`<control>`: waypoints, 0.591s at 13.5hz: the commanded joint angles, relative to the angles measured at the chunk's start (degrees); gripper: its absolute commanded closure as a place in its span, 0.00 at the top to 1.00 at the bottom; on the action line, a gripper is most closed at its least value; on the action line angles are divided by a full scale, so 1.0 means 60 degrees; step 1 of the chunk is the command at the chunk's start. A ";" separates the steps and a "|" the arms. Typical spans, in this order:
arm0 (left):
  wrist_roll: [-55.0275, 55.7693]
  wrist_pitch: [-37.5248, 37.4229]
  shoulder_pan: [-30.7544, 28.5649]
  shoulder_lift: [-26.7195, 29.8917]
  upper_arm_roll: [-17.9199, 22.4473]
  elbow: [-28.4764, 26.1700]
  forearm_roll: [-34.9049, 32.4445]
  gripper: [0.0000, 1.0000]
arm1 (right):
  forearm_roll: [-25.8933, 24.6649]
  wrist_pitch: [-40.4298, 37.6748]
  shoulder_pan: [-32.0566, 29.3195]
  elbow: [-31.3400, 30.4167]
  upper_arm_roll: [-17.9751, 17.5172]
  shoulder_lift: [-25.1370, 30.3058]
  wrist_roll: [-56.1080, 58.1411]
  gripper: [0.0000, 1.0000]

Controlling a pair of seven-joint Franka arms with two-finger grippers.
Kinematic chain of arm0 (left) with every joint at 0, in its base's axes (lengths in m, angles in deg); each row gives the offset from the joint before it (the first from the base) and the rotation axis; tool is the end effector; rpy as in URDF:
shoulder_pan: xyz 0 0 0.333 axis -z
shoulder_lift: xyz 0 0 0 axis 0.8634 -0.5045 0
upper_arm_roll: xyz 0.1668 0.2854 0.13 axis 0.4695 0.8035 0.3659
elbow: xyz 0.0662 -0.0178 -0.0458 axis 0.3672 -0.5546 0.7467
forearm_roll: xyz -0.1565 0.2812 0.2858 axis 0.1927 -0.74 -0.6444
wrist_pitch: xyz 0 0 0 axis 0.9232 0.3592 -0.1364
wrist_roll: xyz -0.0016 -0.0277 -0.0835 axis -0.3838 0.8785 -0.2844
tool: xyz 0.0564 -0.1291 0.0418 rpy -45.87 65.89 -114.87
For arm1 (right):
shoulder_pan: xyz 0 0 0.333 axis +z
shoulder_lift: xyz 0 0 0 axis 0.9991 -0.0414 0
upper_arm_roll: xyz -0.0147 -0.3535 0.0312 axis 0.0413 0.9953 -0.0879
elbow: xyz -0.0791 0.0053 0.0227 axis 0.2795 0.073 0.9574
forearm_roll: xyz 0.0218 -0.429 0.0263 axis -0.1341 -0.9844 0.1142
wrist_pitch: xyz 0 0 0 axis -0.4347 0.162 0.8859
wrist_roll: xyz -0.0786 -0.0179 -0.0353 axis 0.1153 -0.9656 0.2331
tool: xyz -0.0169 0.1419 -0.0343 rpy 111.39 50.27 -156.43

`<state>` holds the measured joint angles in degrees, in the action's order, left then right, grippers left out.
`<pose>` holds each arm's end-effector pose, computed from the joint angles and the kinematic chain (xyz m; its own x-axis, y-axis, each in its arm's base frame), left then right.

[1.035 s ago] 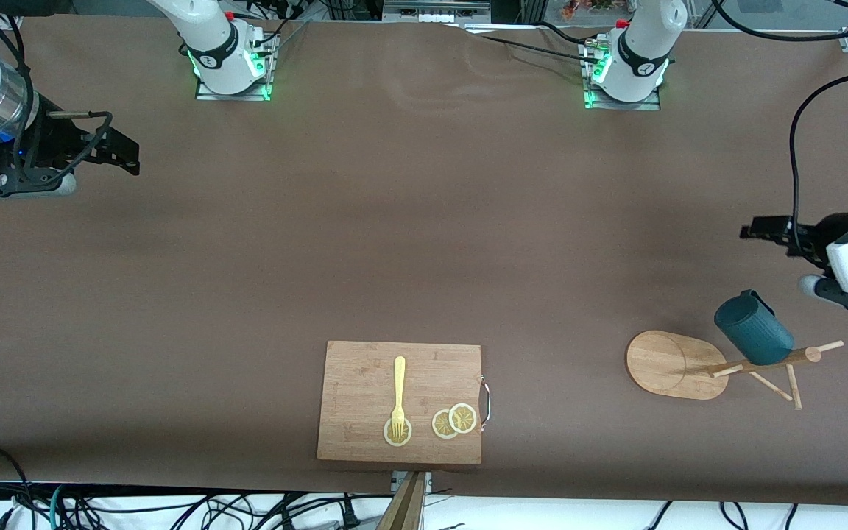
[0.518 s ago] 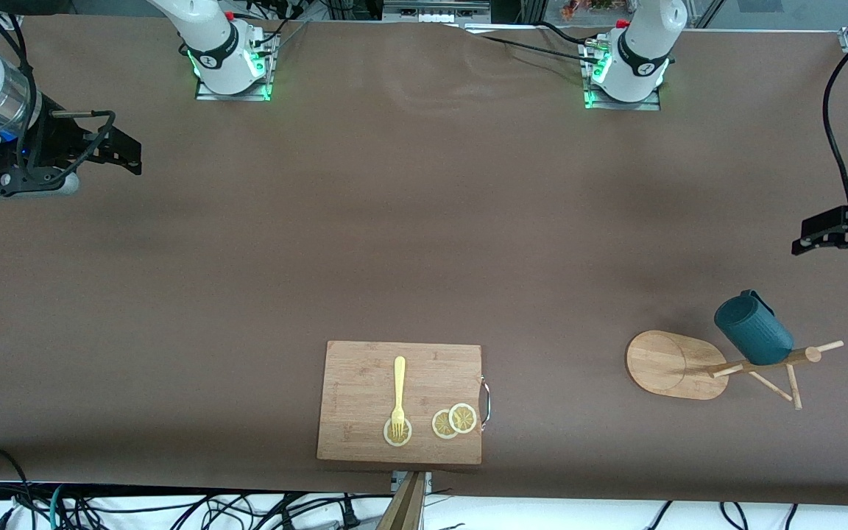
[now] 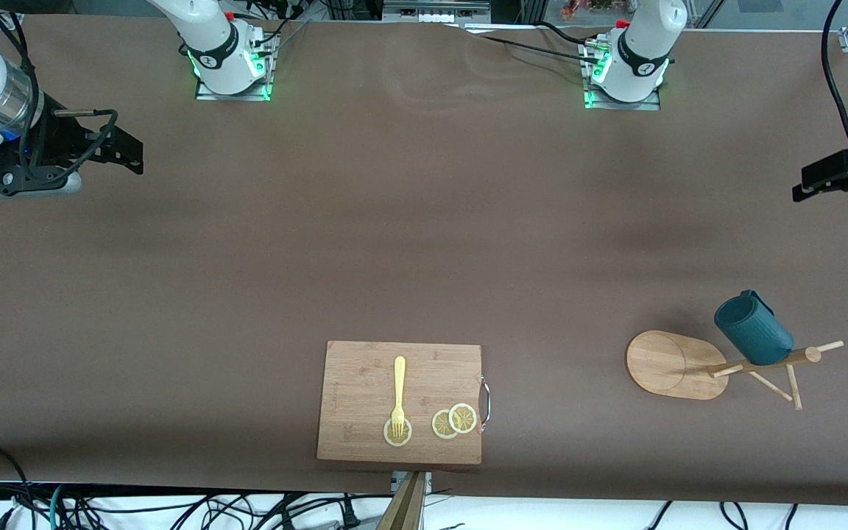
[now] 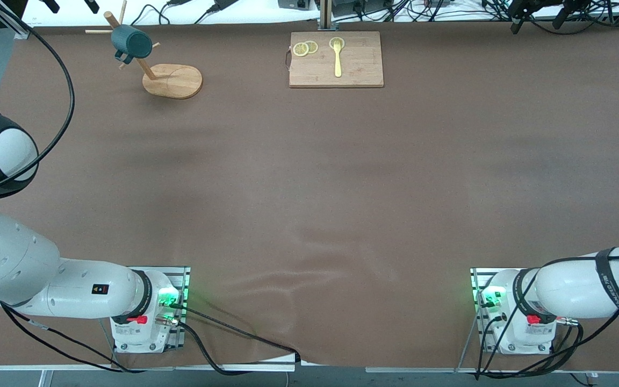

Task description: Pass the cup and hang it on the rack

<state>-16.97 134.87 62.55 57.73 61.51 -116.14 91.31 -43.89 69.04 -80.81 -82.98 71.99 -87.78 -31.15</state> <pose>0.6282 0.0389 0.6323 0.9921 -0.0484 -0.1158 -0.0429 -0.9979 0.0492 0.5888 0.0867 0.6003 0.9895 0.0937 -0.1100 0.0976 -0.9948 0.0306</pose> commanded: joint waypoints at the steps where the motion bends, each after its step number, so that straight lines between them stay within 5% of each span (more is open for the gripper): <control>1: 0.0124 0.0073 -0.0123 0.0234 -0.0231 -0.0506 -0.0259 1.00 | -0.0059 -0.0126 -0.0024 0.0183 -0.0066 -0.0028 0.0043 1.00; 8: 0.0095 0.0029 -0.0035 -0.0015 -0.0231 -0.0374 -0.0333 1.00 | -0.0059 -0.0126 -0.0024 0.0183 -0.0066 -0.0028 0.0043 1.00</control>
